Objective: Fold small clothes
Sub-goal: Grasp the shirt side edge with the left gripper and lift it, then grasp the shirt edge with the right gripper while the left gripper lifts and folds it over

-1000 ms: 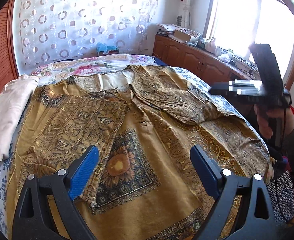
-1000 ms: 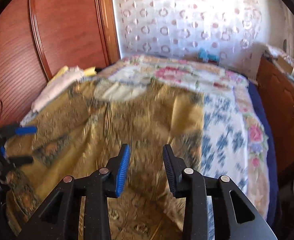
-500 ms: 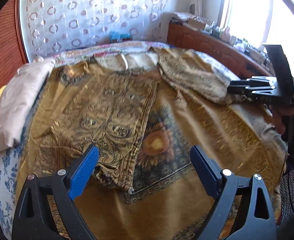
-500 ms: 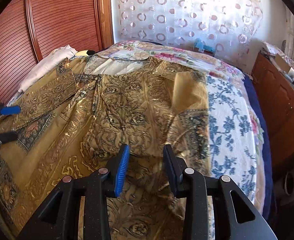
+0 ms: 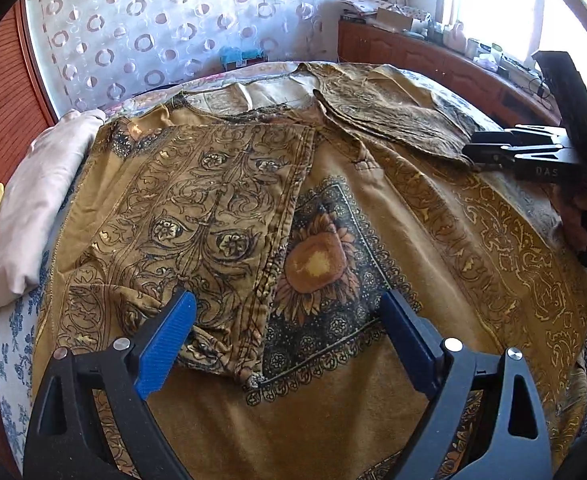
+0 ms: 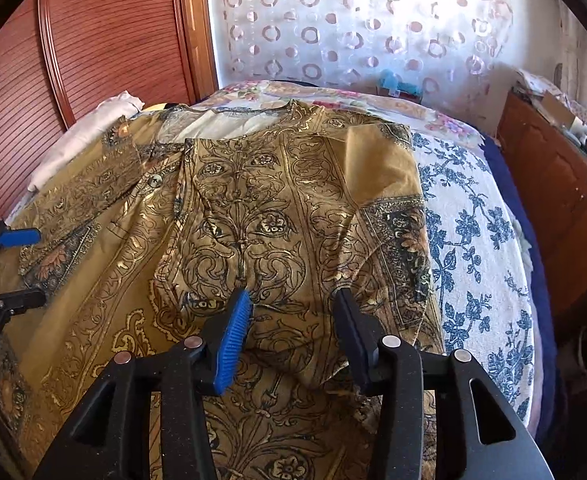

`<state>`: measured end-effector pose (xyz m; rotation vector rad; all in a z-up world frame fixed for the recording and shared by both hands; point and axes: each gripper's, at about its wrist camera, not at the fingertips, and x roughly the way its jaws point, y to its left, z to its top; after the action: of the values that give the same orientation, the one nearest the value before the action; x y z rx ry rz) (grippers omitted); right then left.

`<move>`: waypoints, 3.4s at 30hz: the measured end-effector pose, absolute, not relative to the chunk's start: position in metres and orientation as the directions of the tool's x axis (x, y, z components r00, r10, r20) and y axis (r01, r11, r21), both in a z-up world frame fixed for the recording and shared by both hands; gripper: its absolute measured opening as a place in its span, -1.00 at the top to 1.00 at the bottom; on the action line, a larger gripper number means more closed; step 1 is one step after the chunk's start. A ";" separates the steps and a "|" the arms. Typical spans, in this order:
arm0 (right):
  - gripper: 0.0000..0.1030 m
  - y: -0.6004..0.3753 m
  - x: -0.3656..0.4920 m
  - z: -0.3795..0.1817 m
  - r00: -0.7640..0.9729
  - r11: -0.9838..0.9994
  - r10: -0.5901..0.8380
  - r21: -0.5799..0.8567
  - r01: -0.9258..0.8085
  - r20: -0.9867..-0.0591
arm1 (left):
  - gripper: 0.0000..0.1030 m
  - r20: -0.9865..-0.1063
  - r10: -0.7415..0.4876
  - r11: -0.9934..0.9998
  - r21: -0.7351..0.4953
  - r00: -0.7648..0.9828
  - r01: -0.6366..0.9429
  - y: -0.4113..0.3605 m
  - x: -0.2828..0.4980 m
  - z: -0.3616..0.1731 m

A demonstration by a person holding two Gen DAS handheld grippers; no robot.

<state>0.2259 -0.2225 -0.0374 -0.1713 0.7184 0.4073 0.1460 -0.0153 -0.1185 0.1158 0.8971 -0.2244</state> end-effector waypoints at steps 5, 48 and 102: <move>0.07 -0.218 0.224 -0.038 0.688 0.909 0.282 -0.043 -0.414 -0.669 | -0.94 -0.789 -0.148 0.966 0.015 0.596 0.259 -0.018 0.145 -0.120; -0.48 -0.231 0.385 -0.012 0.633 0.913 0.262 -0.026 -0.408 -0.729 | -0.27 -0.831 -0.103 0.994 -0.062 0.546 0.093 0.128 0.347 -0.100; 0.94 -0.253 0.163 0.033 0.710 0.851 0.430 -0.014 -0.525 -0.557 | 0.90 -0.572 -0.236 0.972 -0.122 0.786 0.203 0.119 0.094 -0.016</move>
<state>0.1625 -0.2528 0.0330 -0.1763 0.5720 0.5329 0.0945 0.1189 -0.0163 -0.0549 0.6238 -0.2367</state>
